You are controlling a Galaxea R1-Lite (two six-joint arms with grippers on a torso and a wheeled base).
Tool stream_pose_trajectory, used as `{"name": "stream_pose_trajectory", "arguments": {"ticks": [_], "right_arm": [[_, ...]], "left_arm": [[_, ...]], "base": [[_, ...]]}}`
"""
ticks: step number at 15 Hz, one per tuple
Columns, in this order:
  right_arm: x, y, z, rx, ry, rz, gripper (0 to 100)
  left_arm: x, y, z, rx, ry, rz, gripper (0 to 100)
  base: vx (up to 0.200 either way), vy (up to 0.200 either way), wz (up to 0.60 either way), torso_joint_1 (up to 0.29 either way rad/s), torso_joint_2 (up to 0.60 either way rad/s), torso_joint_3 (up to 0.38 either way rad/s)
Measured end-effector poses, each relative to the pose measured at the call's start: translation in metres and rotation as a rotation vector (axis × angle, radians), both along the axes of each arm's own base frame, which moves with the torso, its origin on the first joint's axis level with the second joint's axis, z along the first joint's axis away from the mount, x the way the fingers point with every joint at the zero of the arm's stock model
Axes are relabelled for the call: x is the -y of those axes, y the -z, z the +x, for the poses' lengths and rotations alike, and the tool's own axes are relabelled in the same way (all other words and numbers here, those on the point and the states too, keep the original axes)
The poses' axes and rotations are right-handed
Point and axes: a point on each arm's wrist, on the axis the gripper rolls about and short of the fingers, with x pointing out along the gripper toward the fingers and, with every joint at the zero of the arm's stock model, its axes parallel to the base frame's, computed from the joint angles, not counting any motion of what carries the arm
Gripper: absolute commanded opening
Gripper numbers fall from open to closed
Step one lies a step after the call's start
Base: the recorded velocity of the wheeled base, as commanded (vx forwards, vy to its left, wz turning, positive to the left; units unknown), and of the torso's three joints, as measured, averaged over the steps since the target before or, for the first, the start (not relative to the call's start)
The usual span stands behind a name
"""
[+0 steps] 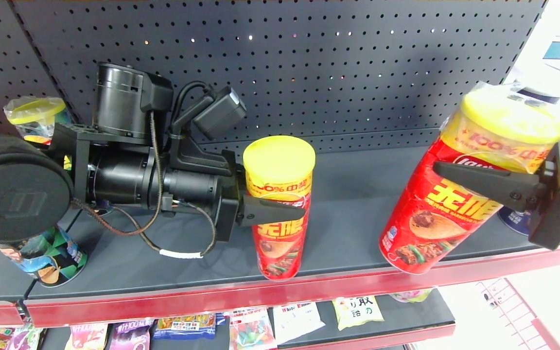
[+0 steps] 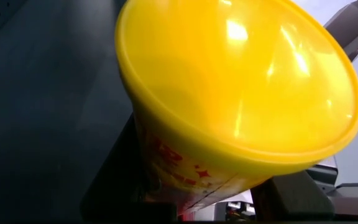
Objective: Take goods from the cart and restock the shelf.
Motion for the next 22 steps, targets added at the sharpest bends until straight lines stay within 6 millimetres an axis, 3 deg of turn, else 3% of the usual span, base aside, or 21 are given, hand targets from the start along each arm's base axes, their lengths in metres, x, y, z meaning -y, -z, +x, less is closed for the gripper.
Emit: {"name": "stream_pose_trajectory", "arguments": {"ticks": [4, 5, 12, 15, 22], "right_arm": [[-0.002, 0.000, 0.004, -0.007, -0.002, -0.004, 0], [-0.003, 0.000, 0.005, -0.007, -0.003, -0.003, 0], [-0.017, -0.005, 0.025, -0.012, -0.013, -0.013, 0], [-0.033, -0.008, 0.051, -0.011, -0.015, -0.020, 0], [-0.082, 0.004, 0.123, 0.025, -0.091, 0.004, 0]], "left_arm": [[-0.003, 0.000, 0.000, -0.004, -0.022, 0.005, 0], [-0.003, 0.000, 0.000, -0.004, -0.024, 0.006, 100], [-0.009, 0.002, -0.002, -0.016, -0.050, 0.007, 100], [-0.024, 0.007, -0.012, -0.033, -0.078, 0.019, 100], [-0.074, 0.019, -0.057, -0.054, -0.191, 0.041, 100]], "base": [[0.000, 0.000, 0.00, 0.000, 0.00, 0.000], [0.000, 0.000, 0.00, 0.000, 0.00, 0.000], [0.000, 0.000, 0.00, 0.000, 0.00, 0.000], [0.000, 0.000, 0.00, 0.000, 0.00, 0.000], [0.000, 0.000, 0.00, 0.000, 0.00, 0.000]]}}
